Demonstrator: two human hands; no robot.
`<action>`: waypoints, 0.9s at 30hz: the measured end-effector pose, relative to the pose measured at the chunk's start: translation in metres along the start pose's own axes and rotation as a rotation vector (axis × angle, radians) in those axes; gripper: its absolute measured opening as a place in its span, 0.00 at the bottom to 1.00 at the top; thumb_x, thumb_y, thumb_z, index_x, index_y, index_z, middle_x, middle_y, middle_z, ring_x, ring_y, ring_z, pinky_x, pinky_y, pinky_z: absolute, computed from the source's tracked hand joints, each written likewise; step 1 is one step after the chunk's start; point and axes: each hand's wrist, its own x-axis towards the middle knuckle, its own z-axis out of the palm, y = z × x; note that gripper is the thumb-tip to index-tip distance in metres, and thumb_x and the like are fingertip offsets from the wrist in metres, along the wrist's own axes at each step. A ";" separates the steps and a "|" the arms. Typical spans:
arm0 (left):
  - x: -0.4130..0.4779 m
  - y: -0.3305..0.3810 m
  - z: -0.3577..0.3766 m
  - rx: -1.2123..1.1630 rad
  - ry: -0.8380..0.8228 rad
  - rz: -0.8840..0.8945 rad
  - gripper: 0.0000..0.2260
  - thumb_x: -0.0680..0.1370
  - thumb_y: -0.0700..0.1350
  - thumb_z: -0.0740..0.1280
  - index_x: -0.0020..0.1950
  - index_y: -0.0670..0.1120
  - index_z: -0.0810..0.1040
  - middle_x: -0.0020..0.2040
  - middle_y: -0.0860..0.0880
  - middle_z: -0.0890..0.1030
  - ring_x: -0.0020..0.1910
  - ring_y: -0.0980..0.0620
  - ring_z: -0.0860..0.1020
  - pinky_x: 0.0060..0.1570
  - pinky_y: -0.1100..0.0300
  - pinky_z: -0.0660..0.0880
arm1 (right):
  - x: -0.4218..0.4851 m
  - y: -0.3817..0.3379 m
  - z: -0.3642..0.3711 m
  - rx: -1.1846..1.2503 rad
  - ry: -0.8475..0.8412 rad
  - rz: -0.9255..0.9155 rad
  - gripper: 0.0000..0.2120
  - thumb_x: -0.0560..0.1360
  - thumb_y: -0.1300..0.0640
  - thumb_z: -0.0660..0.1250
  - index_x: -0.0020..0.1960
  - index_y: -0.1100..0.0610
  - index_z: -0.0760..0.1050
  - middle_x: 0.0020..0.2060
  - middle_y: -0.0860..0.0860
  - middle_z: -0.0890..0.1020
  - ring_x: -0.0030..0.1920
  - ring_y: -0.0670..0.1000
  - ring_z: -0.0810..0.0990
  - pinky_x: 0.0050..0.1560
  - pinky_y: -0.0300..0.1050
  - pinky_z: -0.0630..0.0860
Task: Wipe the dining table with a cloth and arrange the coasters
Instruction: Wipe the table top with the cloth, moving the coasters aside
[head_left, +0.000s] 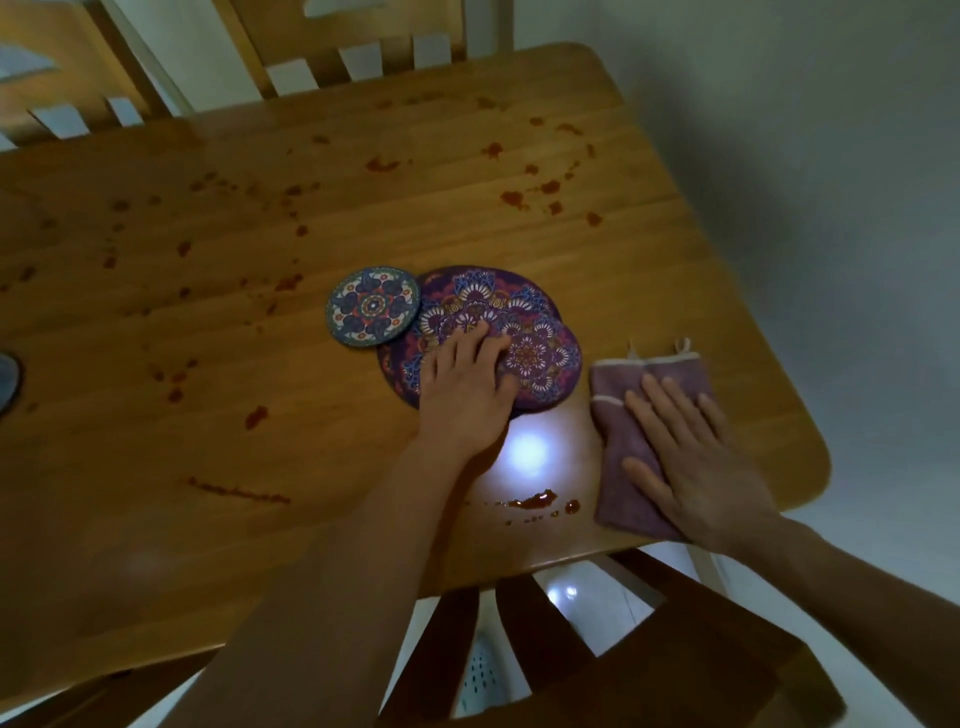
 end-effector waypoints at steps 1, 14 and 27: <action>0.004 0.002 0.000 0.027 0.068 0.005 0.18 0.81 0.54 0.57 0.71 0.53 0.68 0.75 0.50 0.62 0.75 0.48 0.56 0.74 0.49 0.50 | 0.003 0.006 -0.001 0.014 0.010 0.044 0.33 0.81 0.39 0.40 0.78 0.57 0.57 0.77 0.57 0.59 0.78 0.55 0.55 0.76 0.57 0.52; 0.034 0.009 0.024 0.108 0.161 0.047 0.29 0.82 0.61 0.47 0.80 0.48 0.53 0.80 0.50 0.51 0.79 0.52 0.44 0.77 0.52 0.40 | 0.130 0.019 -0.020 0.083 0.065 0.352 0.38 0.77 0.33 0.39 0.80 0.53 0.50 0.79 0.55 0.50 0.79 0.55 0.46 0.76 0.54 0.41; 0.059 0.009 0.023 0.078 0.315 0.035 0.21 0.79 0.56 0.55 0.63 0.43 0.71 0.63 0.46 0.72 0.63 0.45 0.68 0.69 0.49 0.63 | 0.071 0.055 -0.014 0.079 0.123 0.345 0.32 0.80 0.45 0.42 0.77 0.62 0.59 0.76 0.60 0.61 0.77 0.60 0.57 0.75 0.59 0.53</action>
